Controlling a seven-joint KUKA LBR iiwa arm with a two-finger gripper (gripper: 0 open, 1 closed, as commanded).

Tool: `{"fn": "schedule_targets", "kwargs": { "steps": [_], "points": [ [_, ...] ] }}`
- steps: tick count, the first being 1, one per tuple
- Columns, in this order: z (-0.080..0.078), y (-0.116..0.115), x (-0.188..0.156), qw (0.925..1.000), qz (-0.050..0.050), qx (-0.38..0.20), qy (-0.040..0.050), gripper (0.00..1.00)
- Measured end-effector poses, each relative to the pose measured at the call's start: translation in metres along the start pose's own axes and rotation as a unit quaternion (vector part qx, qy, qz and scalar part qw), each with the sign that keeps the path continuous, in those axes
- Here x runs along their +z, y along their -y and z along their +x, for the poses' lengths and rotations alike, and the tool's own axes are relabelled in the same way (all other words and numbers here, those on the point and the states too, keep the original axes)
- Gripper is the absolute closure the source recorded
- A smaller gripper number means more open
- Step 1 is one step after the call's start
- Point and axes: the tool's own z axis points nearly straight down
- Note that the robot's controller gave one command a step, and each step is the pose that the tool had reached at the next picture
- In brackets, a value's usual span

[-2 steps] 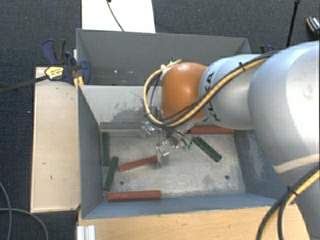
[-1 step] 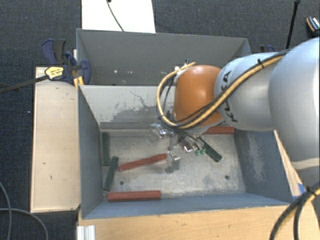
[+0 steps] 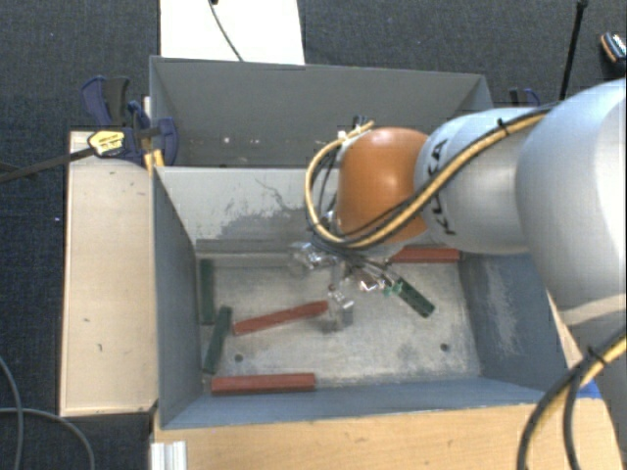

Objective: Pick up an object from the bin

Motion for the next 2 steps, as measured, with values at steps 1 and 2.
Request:
{"fn": "schedule_targets", "kwargs": {
  "steps": [1,2],
  "points": [
    [0.000,0.000,-0.001,1.0000,0.000,-0.001,0.0006,1.00],
    [0.020,-0.020,-0.212,0.9998,0.001,-0.018,0.0036,1.00]
  ]
}}
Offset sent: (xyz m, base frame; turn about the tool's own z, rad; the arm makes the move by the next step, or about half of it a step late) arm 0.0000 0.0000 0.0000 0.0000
